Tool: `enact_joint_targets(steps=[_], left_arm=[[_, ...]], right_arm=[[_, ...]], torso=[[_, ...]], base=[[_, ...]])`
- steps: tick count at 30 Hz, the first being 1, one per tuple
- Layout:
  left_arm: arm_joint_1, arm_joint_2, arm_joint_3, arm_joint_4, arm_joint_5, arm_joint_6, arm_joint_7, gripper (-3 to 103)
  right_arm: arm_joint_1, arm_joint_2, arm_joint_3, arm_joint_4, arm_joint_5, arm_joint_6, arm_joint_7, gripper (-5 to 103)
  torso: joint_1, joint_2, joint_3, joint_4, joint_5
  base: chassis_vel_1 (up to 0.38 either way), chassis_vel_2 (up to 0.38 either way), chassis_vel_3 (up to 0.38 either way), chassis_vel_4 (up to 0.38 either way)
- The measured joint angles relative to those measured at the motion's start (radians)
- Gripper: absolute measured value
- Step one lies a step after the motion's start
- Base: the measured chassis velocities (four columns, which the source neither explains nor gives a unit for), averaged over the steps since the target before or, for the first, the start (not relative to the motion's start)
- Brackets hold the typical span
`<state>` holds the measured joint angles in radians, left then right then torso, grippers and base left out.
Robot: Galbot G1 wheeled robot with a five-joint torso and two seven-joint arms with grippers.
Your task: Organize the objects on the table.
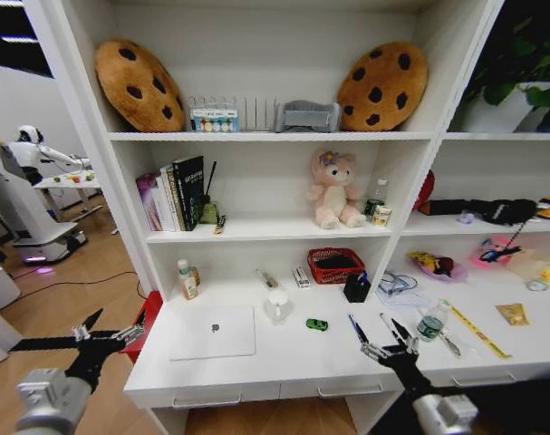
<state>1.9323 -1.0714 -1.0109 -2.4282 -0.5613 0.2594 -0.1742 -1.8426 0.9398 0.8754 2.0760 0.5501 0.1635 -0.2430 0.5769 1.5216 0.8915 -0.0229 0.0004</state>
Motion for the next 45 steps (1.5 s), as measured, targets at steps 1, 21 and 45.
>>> enact_joint_targets(steps=[1, 21, 45], left_arm=[[0.000, 0.000, 0.000, 0.000, 0.000, 0.000, 0.000, 100], [-0.001, 0.002, 0.002, 0.002, -0.001, 0.000, 0.000, 100], [-0.001, 0.002, 0.002, 0.003, -0.002, -0.001, 0.000, 100]], right_arm=[[0.030, -0.039, 0.022, -0.063, 0.036, 0.011, -0.117, 100], [0.482, -0.285, -0.321, -0.612, 0.137, -0.018, -0.619, 100], [0.980, -0.181, -0.815, -0.950, 0.043, 0.045, -0.705, 100]], torso=[[0.000, 0.000, 0.000, 0.0000, -0.0003], [0.000, 0.000, 0.000, -0.0003, -0.0002], [0.000, 0.000, 0.000, -0.0003, -0.0005]], base=[[0.000, 0.000, 0.000, 0.000], [0.000, 0.000, 0.000, 0.000], [0.000, 0.000, 0.000, 0.000]])
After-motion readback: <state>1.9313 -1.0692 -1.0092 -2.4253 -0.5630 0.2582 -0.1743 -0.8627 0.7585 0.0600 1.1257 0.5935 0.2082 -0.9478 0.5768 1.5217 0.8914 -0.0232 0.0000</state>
